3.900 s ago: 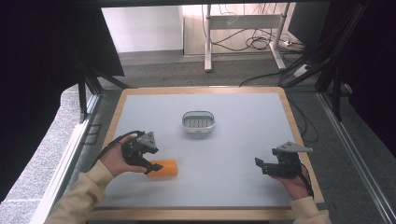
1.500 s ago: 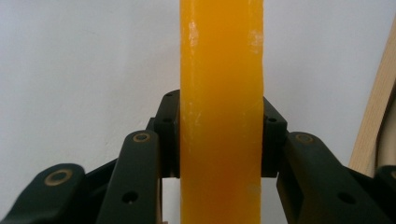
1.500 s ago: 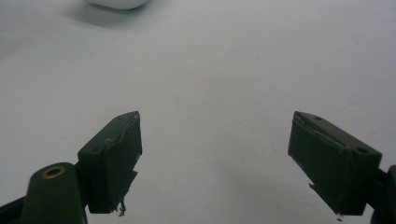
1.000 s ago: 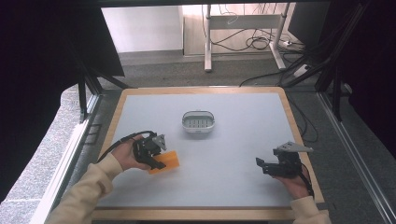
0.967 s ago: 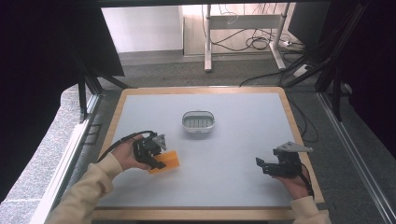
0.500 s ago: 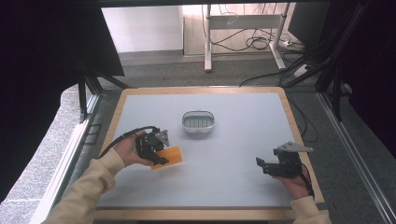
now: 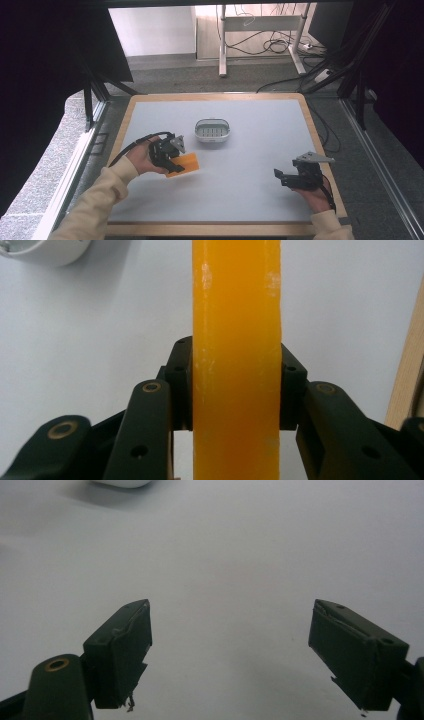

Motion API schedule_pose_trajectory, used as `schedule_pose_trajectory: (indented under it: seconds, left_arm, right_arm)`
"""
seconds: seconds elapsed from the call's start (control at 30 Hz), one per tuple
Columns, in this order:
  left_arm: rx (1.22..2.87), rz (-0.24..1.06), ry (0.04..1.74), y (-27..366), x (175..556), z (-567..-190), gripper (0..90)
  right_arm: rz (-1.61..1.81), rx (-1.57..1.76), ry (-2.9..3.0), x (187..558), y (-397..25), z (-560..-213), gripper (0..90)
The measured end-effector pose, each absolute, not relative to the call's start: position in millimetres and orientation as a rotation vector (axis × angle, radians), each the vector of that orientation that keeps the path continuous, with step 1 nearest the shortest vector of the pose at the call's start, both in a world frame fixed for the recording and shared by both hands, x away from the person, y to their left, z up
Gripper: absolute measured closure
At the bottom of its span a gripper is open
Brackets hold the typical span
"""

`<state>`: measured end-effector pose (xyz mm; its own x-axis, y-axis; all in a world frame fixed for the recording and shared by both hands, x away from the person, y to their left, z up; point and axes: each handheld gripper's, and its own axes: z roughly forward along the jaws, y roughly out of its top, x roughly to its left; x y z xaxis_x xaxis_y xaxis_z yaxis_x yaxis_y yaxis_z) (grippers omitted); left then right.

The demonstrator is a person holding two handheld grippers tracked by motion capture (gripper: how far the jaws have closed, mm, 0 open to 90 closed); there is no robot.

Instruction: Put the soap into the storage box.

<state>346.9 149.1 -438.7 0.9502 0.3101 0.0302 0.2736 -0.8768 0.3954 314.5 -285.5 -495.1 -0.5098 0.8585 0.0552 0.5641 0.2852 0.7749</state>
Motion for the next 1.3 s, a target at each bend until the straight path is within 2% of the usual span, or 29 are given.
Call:
schedule_pose_trajectory:
  seconds: [1.1,1.3]
  left_arm:
    - [2.615,0.227,0.586,143,374,-420,62.0]
    - [2.612,0.226,0.567,143,379,-415,62.0]
  right_arm:
    - [1.075,1.286,2.184,315,-287,-495,17.8]
    - [1.078,1.29,2.183,315,-287,-495,17.8]
